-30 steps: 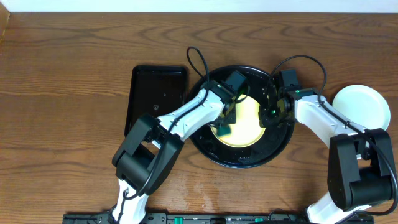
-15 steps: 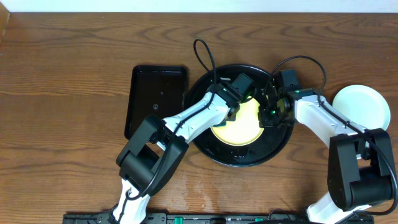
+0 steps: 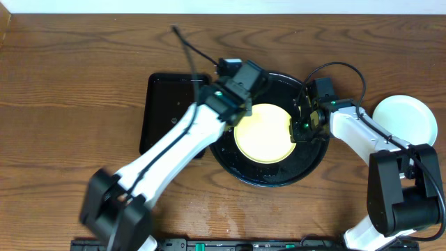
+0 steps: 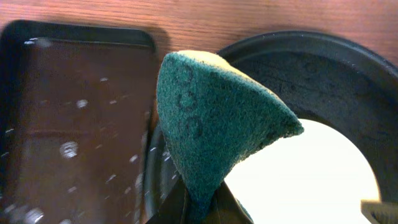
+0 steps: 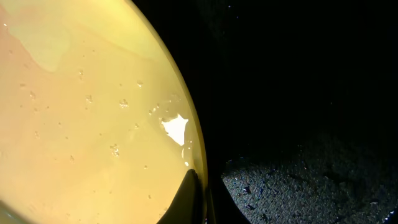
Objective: Clean dirty plates on tray and stack at the side
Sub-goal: 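Return the sponge to the black tray with the left gripper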
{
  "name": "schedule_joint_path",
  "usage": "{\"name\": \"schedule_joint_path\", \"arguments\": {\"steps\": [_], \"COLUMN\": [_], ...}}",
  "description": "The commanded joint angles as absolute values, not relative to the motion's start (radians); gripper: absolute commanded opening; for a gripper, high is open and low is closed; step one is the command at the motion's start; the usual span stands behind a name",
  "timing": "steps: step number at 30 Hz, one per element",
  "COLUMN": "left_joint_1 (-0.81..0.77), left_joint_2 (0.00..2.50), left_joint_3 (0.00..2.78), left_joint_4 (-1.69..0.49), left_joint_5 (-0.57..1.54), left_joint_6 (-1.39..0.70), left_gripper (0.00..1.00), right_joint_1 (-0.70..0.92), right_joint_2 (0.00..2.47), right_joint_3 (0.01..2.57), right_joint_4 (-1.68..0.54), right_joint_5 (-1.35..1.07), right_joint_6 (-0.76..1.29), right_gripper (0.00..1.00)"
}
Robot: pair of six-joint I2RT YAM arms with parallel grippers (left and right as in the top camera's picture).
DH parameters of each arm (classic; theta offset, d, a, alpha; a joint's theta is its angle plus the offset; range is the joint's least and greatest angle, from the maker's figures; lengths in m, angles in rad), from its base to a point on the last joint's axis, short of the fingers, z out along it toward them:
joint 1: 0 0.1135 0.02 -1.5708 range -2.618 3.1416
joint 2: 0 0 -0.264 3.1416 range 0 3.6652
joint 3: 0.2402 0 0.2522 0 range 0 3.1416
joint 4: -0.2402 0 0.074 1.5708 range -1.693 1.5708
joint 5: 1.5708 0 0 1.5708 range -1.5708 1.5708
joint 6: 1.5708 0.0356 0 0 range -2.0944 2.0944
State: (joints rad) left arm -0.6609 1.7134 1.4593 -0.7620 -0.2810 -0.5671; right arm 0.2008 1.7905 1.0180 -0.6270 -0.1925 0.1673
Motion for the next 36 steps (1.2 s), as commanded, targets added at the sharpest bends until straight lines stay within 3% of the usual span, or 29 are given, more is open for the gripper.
{"name": "schedule_joint_path", "arguments": {"steps": [1,8,15,18,21,23,25,27,28,29,30,31,36], "left_joint_1": [-0.601,-0.397,-0.251,-0.229,-0.223,-0.224,-0.224,-0.224,-0.224,-0.224,-0.224,-0.224,-0.223], "left_joint_2": [1.665,1.675,1.750,1.772,1.768,1.750,1.721,1.677,1.651,1.621,1.589,1.551,1.397], "left_joint_3": [1.473,1.378,1.184,1.172,1.175,1.182,1.196,1.216,1.222,1.225,1.225,1.225,1.225], "left_joint_4": [-0.830,-0.882,-0.672,-0.653,-0.649,-0.660,-0.690,-0.725,-0.738,-0.751,-0.762,-0.776,-0.844], "left_joint_5": [-0.250,-0.215,-0.018,0.012,0.016,0.016,0.020,0.020,0.020,0.020,0.019,0.020,0.019], "left_joint_6": [-0.545,-0.474,-0.388,-0.380,-0.351,-0.348,-0.348,-0.348,-0.348,-0.348,-0.348,-0.348,-0.348], "left_gripper": [0.08,0.08,0.08,0.16,0.36,0.43,0.56,0.66,0.71,0.75,0.77,0.79,0.80], "right_joint_1": [0.203,0.204,0.204,0.204,0.204,0.204,0.204,0.204,0.204,0.204,0.204,0.204,0.204], "right_joint_2": [1.807,1.807,1.807,1.807,1.807,1.807,1.807,1.807,1.807,1.807,1.807,1.807,1.771], "right_joint_3": [0.999,0.999,0.999,0.999,0.999,0.999,0.999,0.999,0.999,0.999,0.999,0.999,1.009], "right_joint_4": [-0.639,-0.639,-0.637,-0.637,-0.635,-0.634,-0.634,-0.628,-0.627,-0.624,-0.624,-0.624,-0.643], "right_joint_5": [-0.102,-0.104,-0.144,-0.178,-0.193,-0.193,-0.193,-0.193,-0.192,-0.193,-0.193,-0.199,-0.237], "right_joint_6": [0.140,0.140,0.141,0.141,0.141,0.141,0.141,0.141,0.141,0.141,0.141,0.145,0.146], "right_gripper": [0.01,0.01,0.01,0.01,0.01,0.02,0.12,0.31,0.34,0.27,0.06,0.01,0.01]}}
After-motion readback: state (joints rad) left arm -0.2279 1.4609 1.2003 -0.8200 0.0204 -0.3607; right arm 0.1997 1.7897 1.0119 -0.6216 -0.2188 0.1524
